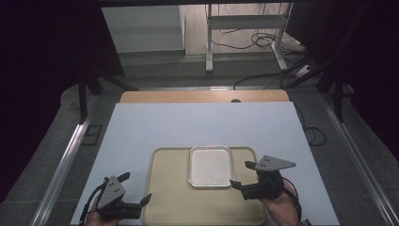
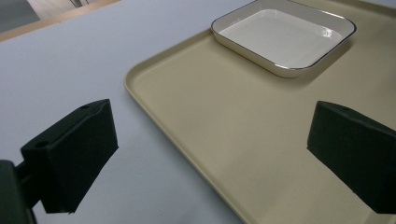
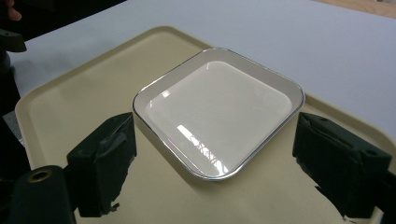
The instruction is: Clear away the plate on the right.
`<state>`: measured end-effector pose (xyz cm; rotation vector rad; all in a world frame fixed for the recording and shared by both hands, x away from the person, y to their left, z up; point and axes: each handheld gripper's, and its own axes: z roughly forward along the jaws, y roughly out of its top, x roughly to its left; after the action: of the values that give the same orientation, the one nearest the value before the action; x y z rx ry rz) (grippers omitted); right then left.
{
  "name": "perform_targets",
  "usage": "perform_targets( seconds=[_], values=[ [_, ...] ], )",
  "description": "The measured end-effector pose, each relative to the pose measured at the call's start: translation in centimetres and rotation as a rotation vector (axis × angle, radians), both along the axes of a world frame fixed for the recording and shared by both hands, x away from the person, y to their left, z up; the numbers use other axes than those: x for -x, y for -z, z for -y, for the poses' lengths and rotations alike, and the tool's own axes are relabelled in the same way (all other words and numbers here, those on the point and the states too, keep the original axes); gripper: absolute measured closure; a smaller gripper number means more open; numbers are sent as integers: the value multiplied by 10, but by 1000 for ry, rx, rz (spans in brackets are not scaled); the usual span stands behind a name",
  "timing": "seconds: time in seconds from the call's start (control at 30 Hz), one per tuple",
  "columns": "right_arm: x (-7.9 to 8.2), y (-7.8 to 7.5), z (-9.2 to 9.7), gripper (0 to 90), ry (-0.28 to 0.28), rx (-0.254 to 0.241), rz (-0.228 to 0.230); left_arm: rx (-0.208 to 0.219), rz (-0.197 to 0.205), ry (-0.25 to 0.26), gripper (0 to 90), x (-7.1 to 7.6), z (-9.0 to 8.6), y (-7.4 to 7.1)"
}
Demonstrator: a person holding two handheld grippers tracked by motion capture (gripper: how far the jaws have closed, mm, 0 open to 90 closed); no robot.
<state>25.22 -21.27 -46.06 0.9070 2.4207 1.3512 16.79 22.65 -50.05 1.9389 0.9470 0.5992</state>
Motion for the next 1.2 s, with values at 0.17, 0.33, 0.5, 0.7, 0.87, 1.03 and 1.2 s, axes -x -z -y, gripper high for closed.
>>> perform_targets(
  seconds=[0.17, 0.33, 0.5, 0.7, 0.87, 1.03, 1.2],
  values=[
    [2, 1, 5, 86, 14, 9, 11, -1, 0, 0, 12, 0, 0, 0],
    [5, 0, 11, 53, 32, -1, 21, -4, 0, 0, 13, 0, 0, 0],
    [8, -2, 17, 31, 51, 6, 40, -1, 0, -1, 13, 0, 0, 0],
    [12, -3, 23, 17, 68, 21, 60, -3, 1, -1, 13, 0, 0, 0],
    [14, -4, 27, 13, 77, 26, 70, -3, 1, -2, 13, 0, 0, 0],
    [18, -4, 32, 12, 86, 27, 72, -3, 1, -2, 13, 0, 0, 0],
    [22, -4, 38, 11, 93, 38, 76, -1, 2, -3, 13, 0, 0, 0]
  ],
)
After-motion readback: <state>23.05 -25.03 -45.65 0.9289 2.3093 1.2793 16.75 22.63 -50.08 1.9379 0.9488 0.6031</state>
